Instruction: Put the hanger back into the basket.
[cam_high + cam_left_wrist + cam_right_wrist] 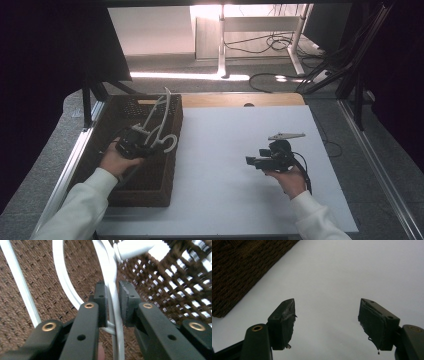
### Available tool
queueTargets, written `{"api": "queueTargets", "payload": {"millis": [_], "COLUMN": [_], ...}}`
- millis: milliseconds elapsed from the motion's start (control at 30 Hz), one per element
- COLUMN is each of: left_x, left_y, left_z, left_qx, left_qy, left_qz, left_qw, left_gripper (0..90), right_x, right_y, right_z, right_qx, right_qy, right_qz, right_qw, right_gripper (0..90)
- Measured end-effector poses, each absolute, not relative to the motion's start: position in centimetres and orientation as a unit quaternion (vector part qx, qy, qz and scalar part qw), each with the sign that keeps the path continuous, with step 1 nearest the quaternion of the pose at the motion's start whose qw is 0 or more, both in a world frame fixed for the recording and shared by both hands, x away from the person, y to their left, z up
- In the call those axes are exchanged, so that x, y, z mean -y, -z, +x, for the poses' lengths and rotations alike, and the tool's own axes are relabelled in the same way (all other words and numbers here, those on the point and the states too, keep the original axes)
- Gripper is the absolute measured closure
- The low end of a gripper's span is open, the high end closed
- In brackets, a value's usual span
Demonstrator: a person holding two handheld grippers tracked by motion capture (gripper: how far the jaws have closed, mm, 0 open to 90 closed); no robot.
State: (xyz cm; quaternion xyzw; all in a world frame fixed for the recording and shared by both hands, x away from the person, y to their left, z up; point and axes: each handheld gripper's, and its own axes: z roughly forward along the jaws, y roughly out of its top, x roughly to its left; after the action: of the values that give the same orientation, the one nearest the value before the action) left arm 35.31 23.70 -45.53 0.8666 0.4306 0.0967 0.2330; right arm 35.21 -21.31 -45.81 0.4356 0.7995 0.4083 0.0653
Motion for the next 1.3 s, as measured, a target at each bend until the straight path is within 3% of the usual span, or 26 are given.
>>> {"api": "queueTargets", "payload": {"millis": [167, 500, 667, 733, 867, 933, 1300], "left_x": [-24.2, -26.1, -26.1, -26.2, -26.4, -26.7, -27.8], "left_y": [45.4, 45.4, 46.0, 46.0, 45.3, 44.9, 42.2], "left_z": [35.4, 33.8, 33.7, 33.9, 33.8, 33.6, 31.5], "left_qx": [-0.434, -0.388, -0.397, -0.406, -0.418, -0.426, -0.454], "left_qy": [-0.103, -0.076, -0.065, -0.058, -0.067, -0.071, -0.087], "left_qz": [0.872, 0.895, 0.895, 0.890, 0.879, 0.872, 0.823], "left_qw": [0.204, 0.205, 0.193, 0.202, 0.221, 0.230, 0.331], "left_gripper": [80.3, 81.6, 81.1, 75.3, 52.4, 46.5, 34.8], "right_x": [21.4, 21.5, 21.4, 21.3, 21.4, 21.5, 21.6], "right_y": [45.8, 45.9, 45.9, 45.9, 45.9, 45.8, 45.8], "right_z": [35.2, 35.3, 35.3, 35.3, 35.3, 35.3, 35.4], "right_qx": [-0.800, -0.799, -0.800, -0.801, -0.800, -0.798, -0.799], "right_qy": [-0.408, -0.405, -0.406, -0.405, -0.407, -0.407, -0.417], "right_qz": [0.435, 0.439, 0.437, 0.437, 0.437, 0.439, 0.430], "right_qw": [0.065, 0.065, 0.064, 0.064, 0.064, 0.063, 0.054], "right_gripper": [30.7, 30.7, 30.7, 30.7, 30.7, 30.7, 30.3]}}
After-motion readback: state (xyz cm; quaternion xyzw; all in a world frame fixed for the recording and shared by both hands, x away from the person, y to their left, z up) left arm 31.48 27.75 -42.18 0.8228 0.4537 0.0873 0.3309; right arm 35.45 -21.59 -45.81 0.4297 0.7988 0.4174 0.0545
